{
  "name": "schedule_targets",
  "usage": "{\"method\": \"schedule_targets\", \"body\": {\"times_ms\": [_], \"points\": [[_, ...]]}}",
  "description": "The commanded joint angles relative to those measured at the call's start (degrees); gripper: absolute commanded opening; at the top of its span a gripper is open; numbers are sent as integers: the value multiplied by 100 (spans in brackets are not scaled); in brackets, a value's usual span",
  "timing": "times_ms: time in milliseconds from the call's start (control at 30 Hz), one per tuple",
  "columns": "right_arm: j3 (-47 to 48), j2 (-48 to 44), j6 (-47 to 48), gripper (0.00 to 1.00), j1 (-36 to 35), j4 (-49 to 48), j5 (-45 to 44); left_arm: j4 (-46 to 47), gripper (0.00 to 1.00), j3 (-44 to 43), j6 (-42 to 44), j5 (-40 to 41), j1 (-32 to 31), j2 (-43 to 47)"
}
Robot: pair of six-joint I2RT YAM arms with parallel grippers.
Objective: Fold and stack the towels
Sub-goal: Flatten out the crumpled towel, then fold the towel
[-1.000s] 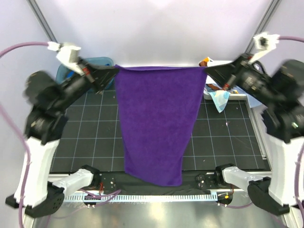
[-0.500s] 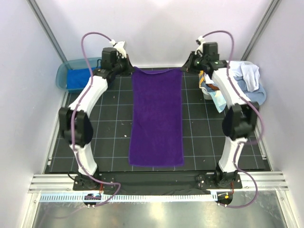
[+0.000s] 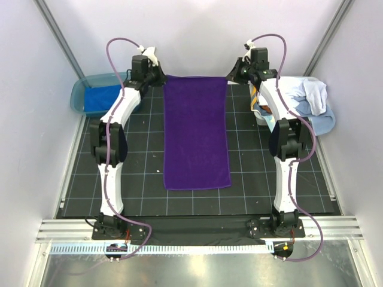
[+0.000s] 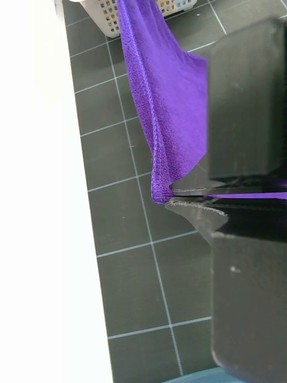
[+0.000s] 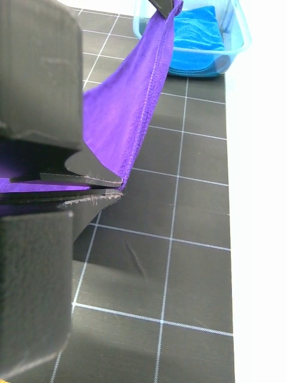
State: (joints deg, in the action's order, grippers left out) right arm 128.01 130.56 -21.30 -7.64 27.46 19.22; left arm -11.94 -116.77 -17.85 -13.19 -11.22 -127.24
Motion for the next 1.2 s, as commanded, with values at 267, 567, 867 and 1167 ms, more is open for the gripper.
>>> {"method": "schedule_targets", "body": {"times_ms": [267,567,867,1167], "points": [[-1593,-1041,117,1,61,-707,-112,799,0,1182,-35,53,94,832],[-3351,-2156,152,1,-45,-1102,-235,1159,0,2815,-35,185,-73,1841],[-4731,-3071,100,1,-220,-1243,-375,1607,0,4363,-351,536,-293,2835],[-5979,-4152,-173,1,-387,-1331,-639,1836,0,5654,-676,1055,-600,3925]]}}
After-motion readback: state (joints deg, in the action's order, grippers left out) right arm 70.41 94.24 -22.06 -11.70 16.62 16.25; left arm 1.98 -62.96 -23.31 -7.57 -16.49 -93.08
